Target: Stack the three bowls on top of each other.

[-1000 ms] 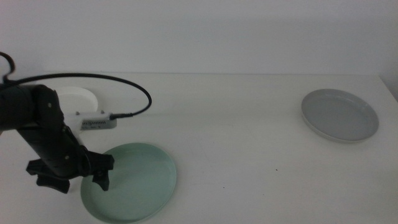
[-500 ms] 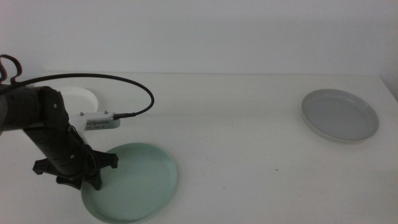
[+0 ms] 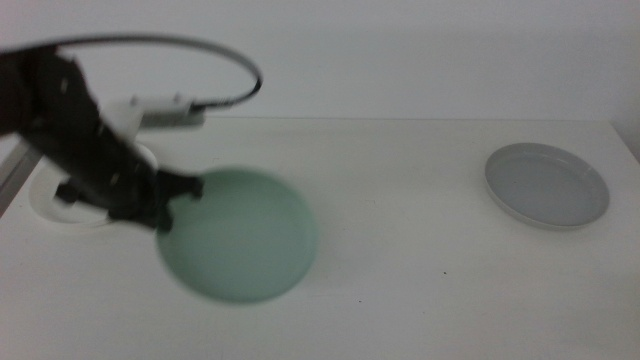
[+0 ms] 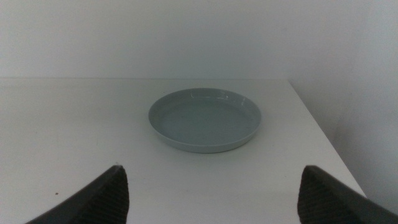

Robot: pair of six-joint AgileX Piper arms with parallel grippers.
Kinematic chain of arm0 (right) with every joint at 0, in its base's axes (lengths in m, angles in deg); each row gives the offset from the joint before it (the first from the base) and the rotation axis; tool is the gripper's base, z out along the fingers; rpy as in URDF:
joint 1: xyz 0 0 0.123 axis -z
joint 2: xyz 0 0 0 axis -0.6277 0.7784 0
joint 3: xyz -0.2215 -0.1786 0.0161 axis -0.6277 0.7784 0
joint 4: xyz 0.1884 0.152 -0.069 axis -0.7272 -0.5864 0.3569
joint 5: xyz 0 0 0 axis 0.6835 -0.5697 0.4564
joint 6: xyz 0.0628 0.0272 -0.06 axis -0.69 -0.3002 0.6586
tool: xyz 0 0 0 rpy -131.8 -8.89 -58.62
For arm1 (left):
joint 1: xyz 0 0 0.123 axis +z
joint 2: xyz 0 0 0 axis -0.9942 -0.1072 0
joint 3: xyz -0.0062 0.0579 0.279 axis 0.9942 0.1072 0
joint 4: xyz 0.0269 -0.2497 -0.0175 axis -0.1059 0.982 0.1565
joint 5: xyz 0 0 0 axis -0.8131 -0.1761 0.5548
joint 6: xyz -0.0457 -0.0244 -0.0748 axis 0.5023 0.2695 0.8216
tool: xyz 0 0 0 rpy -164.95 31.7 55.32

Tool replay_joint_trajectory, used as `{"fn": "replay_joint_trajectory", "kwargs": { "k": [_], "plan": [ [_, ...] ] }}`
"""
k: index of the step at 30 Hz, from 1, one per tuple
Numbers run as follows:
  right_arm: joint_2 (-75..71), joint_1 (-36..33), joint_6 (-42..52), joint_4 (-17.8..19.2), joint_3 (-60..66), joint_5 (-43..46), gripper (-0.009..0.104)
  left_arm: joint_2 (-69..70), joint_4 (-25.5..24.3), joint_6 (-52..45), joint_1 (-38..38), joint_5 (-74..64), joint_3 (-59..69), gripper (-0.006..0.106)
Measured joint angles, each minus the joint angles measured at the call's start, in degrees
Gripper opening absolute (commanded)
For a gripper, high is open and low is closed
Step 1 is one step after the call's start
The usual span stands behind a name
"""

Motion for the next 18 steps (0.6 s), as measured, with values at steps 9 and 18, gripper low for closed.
{"fn": "replay_joint_trajectory", "kwargs": {
  "k": [9,18],
  "plan": [
    [0.00,0.00,0.00,0.00,0.00,0.00,0.091,-11.53,2.70,0.78,-6.53,-2.74,-16.26,-0.002],
    [0.00,0.00,0.00,0.00,0.00,0.00,0.091,-22.92,4.52,0.92,-10.75,-2.68,-25.50,-0.002]
  ]
}}
